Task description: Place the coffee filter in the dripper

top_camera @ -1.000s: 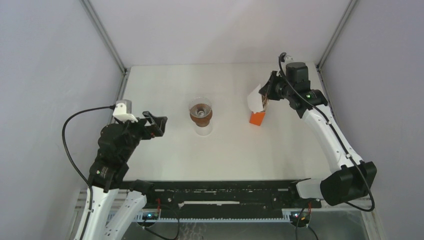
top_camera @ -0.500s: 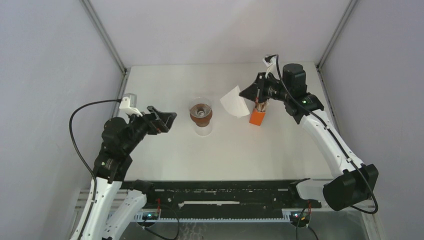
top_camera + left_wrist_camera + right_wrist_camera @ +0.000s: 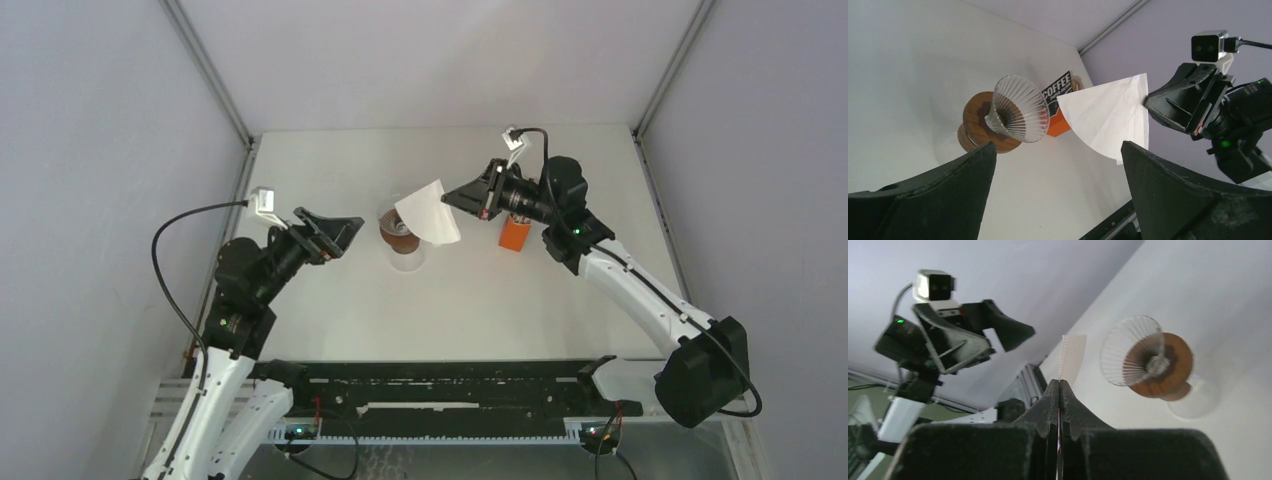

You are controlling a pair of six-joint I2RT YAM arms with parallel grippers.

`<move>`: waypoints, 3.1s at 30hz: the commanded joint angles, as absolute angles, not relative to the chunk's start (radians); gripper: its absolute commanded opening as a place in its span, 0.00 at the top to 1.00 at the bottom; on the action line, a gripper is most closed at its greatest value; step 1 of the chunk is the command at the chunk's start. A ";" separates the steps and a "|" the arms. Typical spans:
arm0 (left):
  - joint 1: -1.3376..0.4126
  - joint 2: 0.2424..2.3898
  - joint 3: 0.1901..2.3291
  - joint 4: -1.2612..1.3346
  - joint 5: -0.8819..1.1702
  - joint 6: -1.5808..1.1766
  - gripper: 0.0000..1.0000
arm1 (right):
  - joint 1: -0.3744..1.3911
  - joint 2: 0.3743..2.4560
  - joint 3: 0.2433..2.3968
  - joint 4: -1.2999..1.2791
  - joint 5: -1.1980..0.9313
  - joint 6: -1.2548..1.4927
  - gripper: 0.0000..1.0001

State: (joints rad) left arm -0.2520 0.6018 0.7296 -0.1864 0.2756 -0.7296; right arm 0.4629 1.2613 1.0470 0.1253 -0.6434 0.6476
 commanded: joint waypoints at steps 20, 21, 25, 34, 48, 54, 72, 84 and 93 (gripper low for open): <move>-0.291 0.697 0.576 0.381 0.457 -1.093 0.05 | 0.602 1.264 0.945 0.683 -0.544 1.004 1.00; -0.295 0.703 0.570 0.397 0.456 -1.104 0.05 | 0.605 1.265 0.946 0.686 -0.544 1.007 1.00; -0.304 0.729 0.570 0.453 0.461 -1.137 0.08 | 0.616 1.274 0.945 0.690 -0.541 1.006 1.00; -0.320 0.747 0.550 0.554 0.460 -1.184 0.19 | 0.626 1.323 0.933 0.710 -0.535 1.020 1.00; -0.321 0.686 0.477 0.595 0.415 -1.210 0.51 | 0.624 1.401 0.925 0.700 -0.520 1.037 1.00; -0.321 0.678 0.468 0.578 0.405 -1.202 0.61 | 0.623 1.424 0.925 0.708 -0.524 1.043 1.00; -0.320 0.645 0.557 0.227 0.260 -1.057 1.00 | 0.624 1.395 1.004 0.445 -0.537 0.829 0.71; -0.321 0.682 0.636 0.099 0.219 -1.030 1.00 | 0.684 1.299 1.107 0.056 -0.410 0.305 0.40; -0.321 0.710 0.659 0.086 0.215 -1.036 1.00 | 0.880 1.304 1.120 0.018 -0.176 -0.028 0.33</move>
State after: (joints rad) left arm -0.3187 0.7017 0.5972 0.0822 0.2211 -1.0611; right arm 0.8059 1.3075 1.0767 0.0410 -0.3103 0.1974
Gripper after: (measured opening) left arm 0.007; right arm 0.665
